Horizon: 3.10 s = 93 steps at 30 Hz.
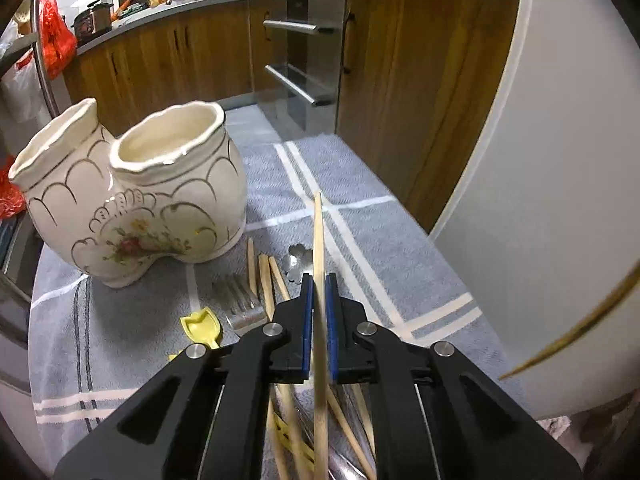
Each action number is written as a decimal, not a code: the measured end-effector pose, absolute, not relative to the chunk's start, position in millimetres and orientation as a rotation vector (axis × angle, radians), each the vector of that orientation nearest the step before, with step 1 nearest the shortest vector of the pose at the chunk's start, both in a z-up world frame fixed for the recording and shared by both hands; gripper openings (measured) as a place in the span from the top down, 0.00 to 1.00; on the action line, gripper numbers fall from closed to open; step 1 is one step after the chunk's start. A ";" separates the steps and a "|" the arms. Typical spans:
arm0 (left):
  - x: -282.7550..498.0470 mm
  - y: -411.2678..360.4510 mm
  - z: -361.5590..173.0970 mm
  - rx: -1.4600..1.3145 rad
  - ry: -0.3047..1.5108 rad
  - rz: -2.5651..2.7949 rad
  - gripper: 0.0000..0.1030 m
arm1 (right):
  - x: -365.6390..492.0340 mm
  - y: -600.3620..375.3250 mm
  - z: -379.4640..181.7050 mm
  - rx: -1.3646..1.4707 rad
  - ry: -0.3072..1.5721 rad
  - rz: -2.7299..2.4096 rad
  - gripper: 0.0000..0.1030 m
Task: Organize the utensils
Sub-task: 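Grasp a wooden chopstick with the left tool while the right holds the gold fork, then drop chopstick in large holder with left tool while right drops fork in floral holder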
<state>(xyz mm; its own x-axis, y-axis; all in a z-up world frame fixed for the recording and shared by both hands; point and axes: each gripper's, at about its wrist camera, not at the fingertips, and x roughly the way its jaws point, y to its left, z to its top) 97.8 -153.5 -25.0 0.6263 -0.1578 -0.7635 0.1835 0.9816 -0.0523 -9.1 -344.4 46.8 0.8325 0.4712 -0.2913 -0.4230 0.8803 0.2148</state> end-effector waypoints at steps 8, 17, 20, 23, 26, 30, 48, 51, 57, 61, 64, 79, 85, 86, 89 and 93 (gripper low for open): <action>72.3 -139.2 -3.5 0.009 0.774 -0.298 0.94 | -5.0 -336.8 46.6 0.134 0.351 0.478 0.94; 38.0 -91.8 35.9 0.056 0.579 -0.332 0.94 | 13.8 -305.9 53.9 0.120 0.364 0.520 0.94; 35.2 -67.0 54.6 0.028 0.525 -0.330 0.94 | 25.5 -288.4 61.5 0.117 0.365 0.543 0.94; 39.0 -45.5 72.0 0.015 0.471 -0.314 0.94 | 37.5 -273.3 70.8 0.115 0.359 0.562 0.94; 56.4 -22.7 92.0 -0.021 0.429 -0.315 0.94 | 58.4 -254.3 82.6 0.118 0.363 0.580 0.94; 86.4 0.9 110.7 -0.059 0.383 -0.319 0.94 | 87.0 -233.8 95.6 0.140 0.371 0.586 0.94; 180.6 31.1 96.0 -0.117 0.214 -0.178 0.94 | 163.1 -174.6 78.4 0.084 0.389 0.487 0.94; 182.4 32.0 83.9 -0.108 0.238 -0.185 0.94 | 166.3 -171.7 64.7 0.076 0.430 0.485 0.94; 173.2 36.6 63.0 -0.109 0.287 -0.192 0.94 | 170.8 -176.0 43.0 0.120 0.500 0.472 0.94; 165.7 36.4 53.5 -0.097 0.329 -0.189 0.94 | 174.0 -178.6 35.2 0.130 0.523 0.461 0.94; 165.6 36.7 46.8 -0.093 0.372 -0.186 0.94 | 177.6 -180.0 30.5 0.134 0.540 0.452 0.94; 171.4 39.8 42.0 -0.022 0.448 -0.109 0.62 | 196.8 -185.8 18.5 0.187 0.598 0.431 0.94; 171.5 42.0 43.8 -0.016 0.458 -0.094 0.46 | 198.5 -181.4 19.1 0.182 0.598 0.422 0.91; 171.6 41.8 44.3 -0.015 0.458 -0.092 0.44 | 197.9 -181.1 19.7 0.178 0.594 0.420 0.88; 168.8 44.5 46.0 -0.021 0.451 -0.088 0.36 | 196.6 -183.0 21.4 0.179 0.583 0.415 0.72; 163.3 49.5 50.3 -0.034 0.444 -0.079 0.27 | 193.5 -191.0 23.1 0.205 0.576 0.409 0.47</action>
<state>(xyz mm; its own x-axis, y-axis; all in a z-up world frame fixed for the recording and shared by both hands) 163.3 49.5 50.3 0.9002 -0.0842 -0.4273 0.0693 0.9963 -0.0505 193.5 -191.0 23.1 0.7617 0.4292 -0.4854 -0.3166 0.9002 0.2991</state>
